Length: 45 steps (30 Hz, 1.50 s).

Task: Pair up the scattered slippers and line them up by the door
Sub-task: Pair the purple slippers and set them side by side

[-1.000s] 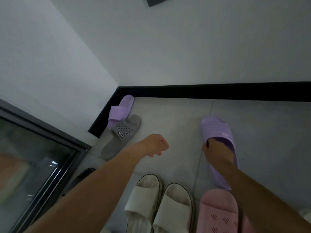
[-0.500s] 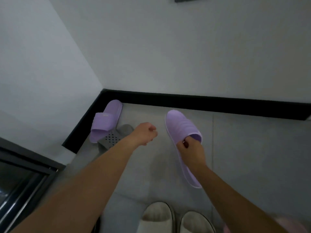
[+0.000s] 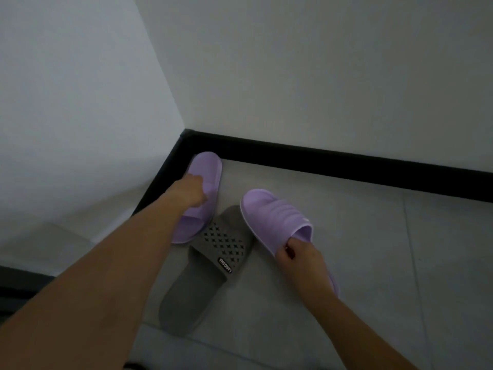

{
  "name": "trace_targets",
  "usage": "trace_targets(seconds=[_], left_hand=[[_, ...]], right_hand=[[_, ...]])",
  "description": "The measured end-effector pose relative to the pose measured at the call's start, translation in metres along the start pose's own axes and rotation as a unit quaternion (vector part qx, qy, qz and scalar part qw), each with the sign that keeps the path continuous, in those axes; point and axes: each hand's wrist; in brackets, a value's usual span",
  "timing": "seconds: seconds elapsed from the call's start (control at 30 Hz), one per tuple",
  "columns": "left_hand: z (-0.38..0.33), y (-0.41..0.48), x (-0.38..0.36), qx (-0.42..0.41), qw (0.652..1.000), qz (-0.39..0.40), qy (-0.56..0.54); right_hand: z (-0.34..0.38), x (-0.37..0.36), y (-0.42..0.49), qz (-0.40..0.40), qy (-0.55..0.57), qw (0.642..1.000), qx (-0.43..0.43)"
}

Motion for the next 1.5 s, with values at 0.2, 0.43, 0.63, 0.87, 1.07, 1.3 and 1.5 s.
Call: trace_targets(seconds=[0.2, 0.43, 0.63, 0.87, 1.07, 1.3, 1.5], left_hand=[[0.006, -0.012, -0.004, -0.007, 0.984, -0.179, 0.021], [-0.028, -0.047, 0.051, -0.264, 0.884, -0.316, 0.22], [-0.123, -0.089, 0.03, -0.456, 0.797, -0.238, 0.315], [-0.196, -0.132, -0.032, -0.535, 0.748, -0.217, 0.328], [-0.189, -0.147, -0.072, -0.53, 0.756, -0.216, 0.317], [-0.175, -0.169, -0.098, -0.467, 0.843, -0.217, 0.155], [-0.183, -0.18, -0.107, -0.477, 0.856, -0.199, 0.01]], right_hand=[[-0.005, 0.006, 0.004, -0.05, -0.059, 0.997, 0.021], [-0.031, 0.06, 0.0, -0.157, -0.09, 0.983, -0.016], [-0.064, 0.117, -0.026, -0.206, -0.082, 0.973, -0.06], [-0.087, 0.106, -0.047, -0.186, -0.095, 0.976, -0.065], [-0.102, 0.08, -0.043, -0.074, -0.128, 0.986, -0.083], [-0.104, 0.067, -0.024, -0.027, -0.057, 0.993, -0.097], [-0.105, 0.068, -0.02, -0.144, -0.041, 0.979, -0.136]])
Point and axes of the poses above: each hand's wrist, its own y-axis towards the middle knuckle, its own x-axis out of the back of the hand, z = x × y, and after that the axes turned 2 degrees about y, right-handed
